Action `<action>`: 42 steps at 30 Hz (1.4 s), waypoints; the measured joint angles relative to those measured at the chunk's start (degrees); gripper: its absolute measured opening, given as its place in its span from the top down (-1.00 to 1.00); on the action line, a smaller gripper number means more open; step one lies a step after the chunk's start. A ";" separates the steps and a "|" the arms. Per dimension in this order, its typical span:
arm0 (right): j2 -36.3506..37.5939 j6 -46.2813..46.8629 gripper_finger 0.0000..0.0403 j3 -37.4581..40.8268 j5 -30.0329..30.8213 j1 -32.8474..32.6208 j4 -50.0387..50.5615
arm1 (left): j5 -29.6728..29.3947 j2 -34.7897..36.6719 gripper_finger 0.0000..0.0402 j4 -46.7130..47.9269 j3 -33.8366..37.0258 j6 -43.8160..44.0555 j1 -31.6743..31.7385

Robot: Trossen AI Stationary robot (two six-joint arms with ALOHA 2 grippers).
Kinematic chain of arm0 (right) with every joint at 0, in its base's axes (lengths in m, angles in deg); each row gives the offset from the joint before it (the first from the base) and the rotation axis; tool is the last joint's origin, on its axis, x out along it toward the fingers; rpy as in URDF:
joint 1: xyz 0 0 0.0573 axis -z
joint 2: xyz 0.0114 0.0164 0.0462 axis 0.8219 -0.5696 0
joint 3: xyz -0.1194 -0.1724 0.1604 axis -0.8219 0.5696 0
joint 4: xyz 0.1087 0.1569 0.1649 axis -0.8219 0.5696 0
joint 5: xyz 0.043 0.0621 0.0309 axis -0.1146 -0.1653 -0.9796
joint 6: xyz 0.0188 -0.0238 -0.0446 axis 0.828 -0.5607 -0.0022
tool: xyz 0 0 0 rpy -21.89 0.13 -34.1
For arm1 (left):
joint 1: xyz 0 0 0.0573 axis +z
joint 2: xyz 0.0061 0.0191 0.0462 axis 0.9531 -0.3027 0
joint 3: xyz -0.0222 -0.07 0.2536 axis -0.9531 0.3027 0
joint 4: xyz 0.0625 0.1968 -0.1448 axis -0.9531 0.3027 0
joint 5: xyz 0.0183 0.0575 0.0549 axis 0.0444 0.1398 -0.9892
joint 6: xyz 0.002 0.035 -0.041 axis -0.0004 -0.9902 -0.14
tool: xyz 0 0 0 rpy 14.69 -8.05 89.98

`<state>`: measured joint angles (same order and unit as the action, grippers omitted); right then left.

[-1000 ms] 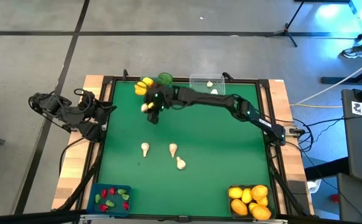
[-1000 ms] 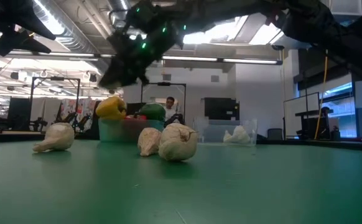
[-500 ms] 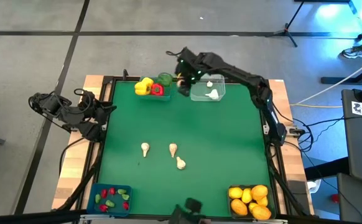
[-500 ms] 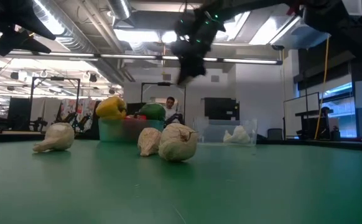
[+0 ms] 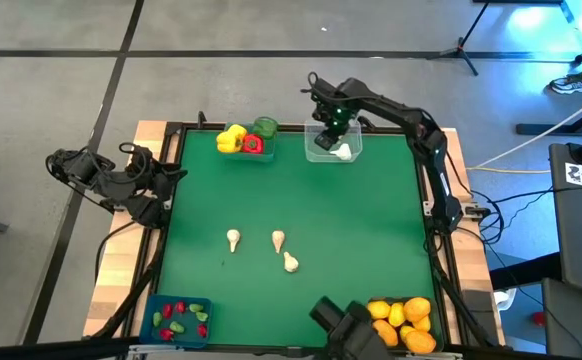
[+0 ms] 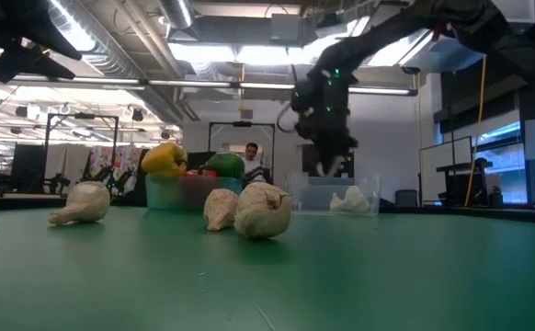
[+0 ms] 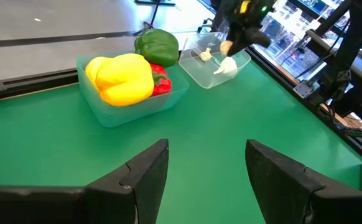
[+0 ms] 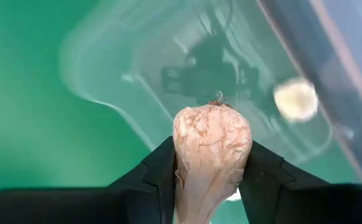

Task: Sort produce into baskets
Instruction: Put the garlic into the transparent bin

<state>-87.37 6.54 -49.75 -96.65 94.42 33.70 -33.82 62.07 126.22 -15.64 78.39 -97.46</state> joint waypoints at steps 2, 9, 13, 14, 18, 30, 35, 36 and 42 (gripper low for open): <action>0.00 1.13 0.34 2.44 1.62 0.84 -0.30 | 0.00 0.00 -0.03 0.50 0.00 0.14 0.00; 0.35 3.59 0.34 4.46 4.45 1.37 -3.17 | 0.01 0.00 -0.03 1.18 0.00 0.42 0.00; 1.54 3.63 0.34 4.44 8.02 1.30 -3.76 | 0.00 -0.02 -0.03 1.16 0.00 0.42 0.02; 1.89 3.63 0.34 4.44 8.34 1.53 -3.86 | 0.02 0.00 -0.03 1.16 0.00 0.42 0.00; 3.93 4.12 0.33 4.40 8.80 2.76 -5.08 | 0.00 0.00 -0.03 1.16 0.00 0.07 0.01; 5.53 7.16 -0.25 4.40 8.23 4.21 -3.68 | 0.00 0.00 -0.03 1.16 0.00 -0.24 0.00; 6.71 7.98 -0.38 4.40 4.84 3.80 -3.66 | 0.00 0.00 -0.03 1.21 0.00 -0.24 0.01; 7.51 8.06 -0.38 4.40 2.59 3.52 -3.99 | 0.00 0.00 -0.03 1.37 0.00 -0.24 0.00; 13.08 9.81 -0.39 4.37 -13.46 -3.28 -6.05 | 0.02 -0.01 -0.03 2.84 0.00 0.24 0.00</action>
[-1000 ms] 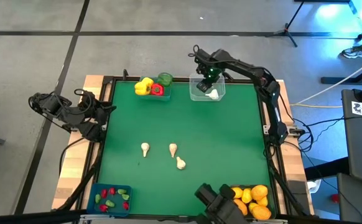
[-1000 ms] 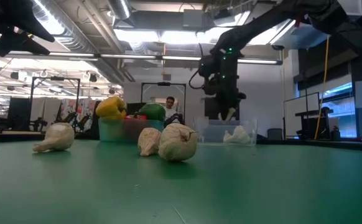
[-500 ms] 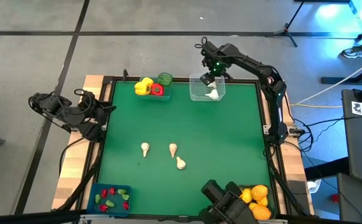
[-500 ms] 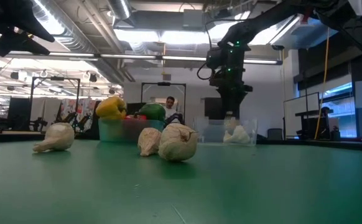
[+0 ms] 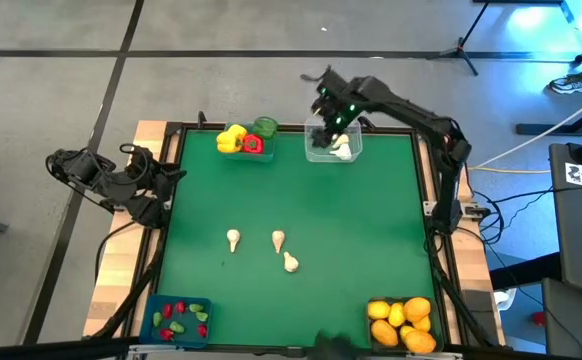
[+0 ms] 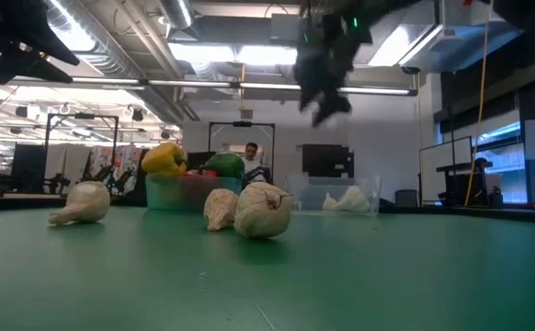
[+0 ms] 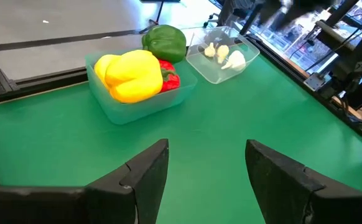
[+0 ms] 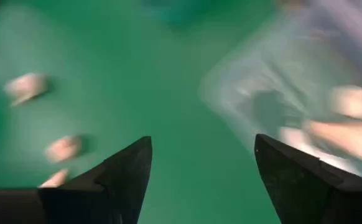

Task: Sort produce into baskets
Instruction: Put the garlic into the transparent bin

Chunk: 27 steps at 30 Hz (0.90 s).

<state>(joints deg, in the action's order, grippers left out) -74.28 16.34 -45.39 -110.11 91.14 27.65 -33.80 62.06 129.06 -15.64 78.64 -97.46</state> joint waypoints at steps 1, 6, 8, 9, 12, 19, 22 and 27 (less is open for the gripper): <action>0.86 -0.10 -0.39 -0.01 -0.99 -2.43 -0.44 | 0.00 0.01 -0.03 -0.11 0.00 0.00 0.00; 2.73 -2.79 -0.39 -0.07 -0.23 -17.23 -4.13 | 0.00 0.01 -0.03 -0.09 0.00 -0.21 0.00; 2.55 -3.95 -0.39 0.16 2.30 -22.97 -7.11 | 0.00 0.01 -0.03 -0.06 0.00 -0.20 0.00; 2.25 -4.71 -0.39 0.53 4.38 -25.75 -9.62 | 0.00 0.01 -0.03 -0.06 0.00 -0.19 0.00; 1.75 -5.88 -0.39 3.94 11.42 -31.95 -17.73 | 0.02 0.01 -0.03 -0.06 0.00 0.39 0.00; -1.15 -7.88 -0.39 14.96 17.77 -37.27 -31.13 | 1.40 -0.01 -0.03 -0.01 -0.01 1.59 0.00; -3.47 -7.78 -0.39 18.01 14.87 -39.03 -36.60 | 1.99 -0.03 -0.03 -0.01 0.00 1.77 0.00; -7.40 -4.78 -0.39 19.67 10.21 -40.94 -41.11 | 2.14 0.01 -0.03 0.01 0.00 1.90 0.00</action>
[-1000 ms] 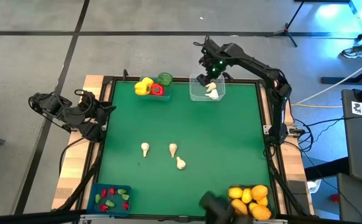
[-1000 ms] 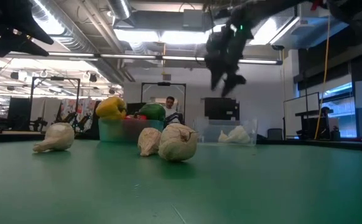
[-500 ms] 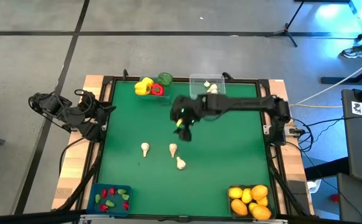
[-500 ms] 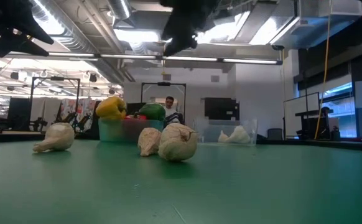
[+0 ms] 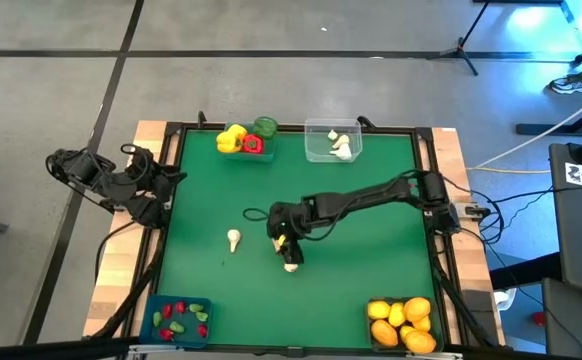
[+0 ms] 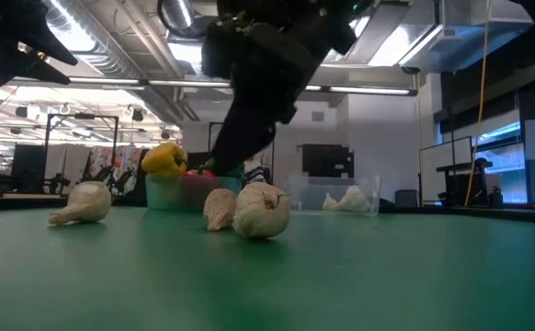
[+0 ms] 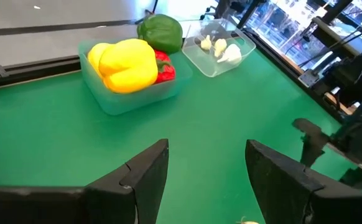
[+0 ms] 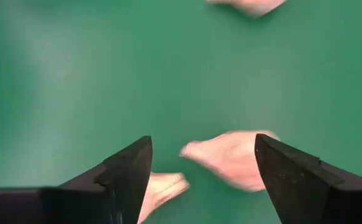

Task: Sort produce into baskets
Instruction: Put the garlic into the transparent bin

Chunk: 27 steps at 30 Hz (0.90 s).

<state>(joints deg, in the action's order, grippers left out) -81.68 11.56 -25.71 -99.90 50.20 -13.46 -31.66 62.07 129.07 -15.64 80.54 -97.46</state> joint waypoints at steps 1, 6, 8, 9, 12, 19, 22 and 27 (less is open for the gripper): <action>-0.56 0.51 -0.39 0.09 -1.09 0.02 -0.81 | 0.01 0.00 -0.03 0.00 0.00 0.00 0.02; -0.96 0.92 -0.39 -0.06 -0.24 0.33 -3.96 | 0.23 -0.02 -0.03 0.02 0.00 0.24 0.01; -0.96 -0.33 -0.39 -0.06 0.42 0.25 -4.19 | 0.60 0.00 -0.03 0.02 0.00 0.43 0.02; -0.96 -1.12 -0.39 -0.06 0.46 0.22 -4.51 | 0.95 -0.02 -0.03 0.03 0.00 0.42 0.00; -0.92 -4.63 -0.39 -0.06 -0.08 0.22 -4.62 | 1.15 0.00 -0.03 0.42 0.00 0.43 0.02; -2.35 -8.38 -0.39 -0.08 -1.51 0.72 -5.05 | 1.18 0.00 -0.03 3.22 0.00 2.47 0.02; -4.56 -8.33 -0.39 -0.08 -2.64 1.09 -4.67 | 1.16 0.00 -0.03 3.13 0.00 2.55 0.02; -7.04 -7.67 -0.39 -0.08 -0.46 1.04 -2.91 | 1.17 0.00 -0.03 3.08 0.00 2.55 0.00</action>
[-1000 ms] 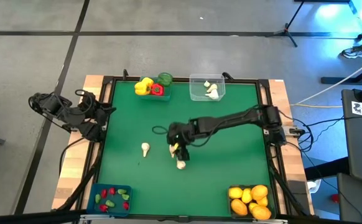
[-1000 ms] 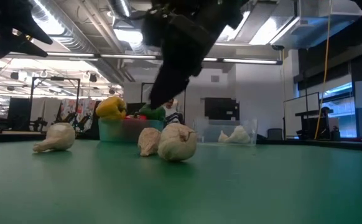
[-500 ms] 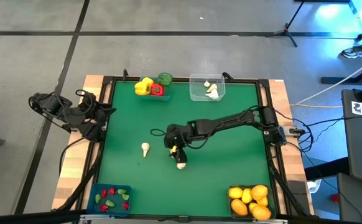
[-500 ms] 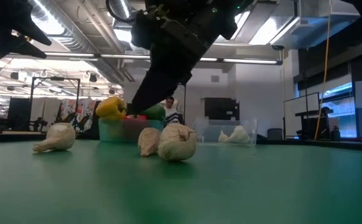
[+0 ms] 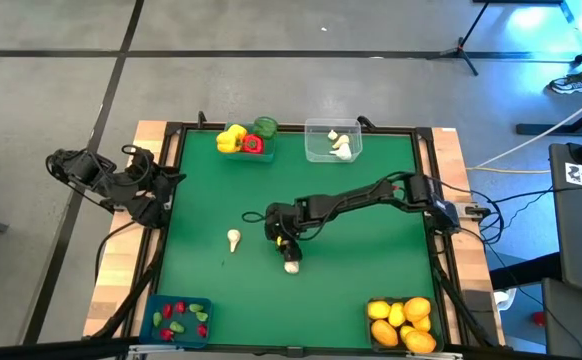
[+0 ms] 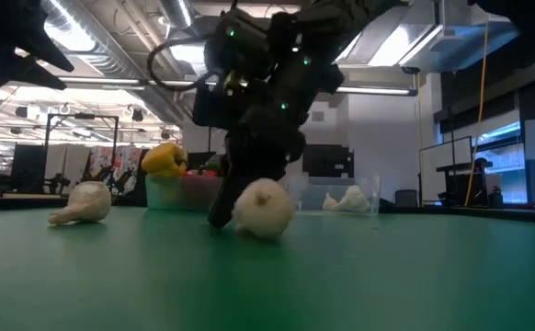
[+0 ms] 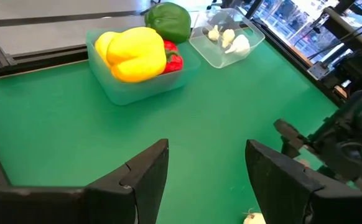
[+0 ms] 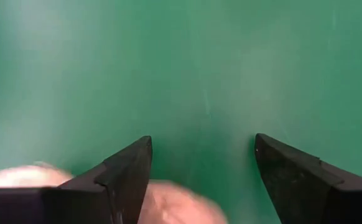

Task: Sort produce into baskets
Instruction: Put the garlic into the transparent bin

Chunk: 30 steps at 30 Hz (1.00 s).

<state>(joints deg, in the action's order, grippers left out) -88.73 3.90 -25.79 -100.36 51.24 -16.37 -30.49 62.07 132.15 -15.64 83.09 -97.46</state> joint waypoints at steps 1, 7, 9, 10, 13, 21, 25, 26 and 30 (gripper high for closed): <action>-0.42 -0.11 -0.39 -0.03 1.43 -0.05 0.28 | -0.01 -0.01 -0.03 -0.01 0.00 0.00 0.02; -0.65 1.87 -0.38 -0.26 6.38 -0.16 2.45 | -0.01 -0.01 -0.03 -0.01 0.00 -0.29 0.02; -0.65 2.21 -0.32 -0.24 7.40 -0.19 2.61 | -0.03 -0.01 -0.03 0.00 0.00 -0.80 0.02; -0.65 2.37 -0.28 -0.24 7.62 -0.17 2.66 | -0.02 0.00 -0.03 0.00 0.00 -1.05 0.01; -0.60 4.19 -0.09 -0.21 7.59 -0.09 2.72 | -0.03 -0.02 -0.03 -0.02 0.00 -0.89 0.00; 4.66 8.78 0.15 -0.65 15.11 1.66 9.78 | -0.06 0.00 -0.03 -0.04 0.00 -0.37 0.00; 8.43 15.17 0.15 -2.38 15.42 2.87 20.65 | -0.07 0.00 -0.03 -0.07 0.00 -0.15 0.02; 8.88 15.41 0.16 -2.36 14.14 2.87 21.88 | -0.06 0.00 -0.03 -0.07 0.00 -0.22 0.01; 10.91 10.48 0.17 -2.38 2.72 2.20 22.70 | -0.33 0.00 -0.03 -0.05 0.00 -0.79 0.02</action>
<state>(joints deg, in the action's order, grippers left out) -77.82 14.37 -28.18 -97.64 53.43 6.33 -30.81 62.07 132.09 -15.64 82.31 -97.44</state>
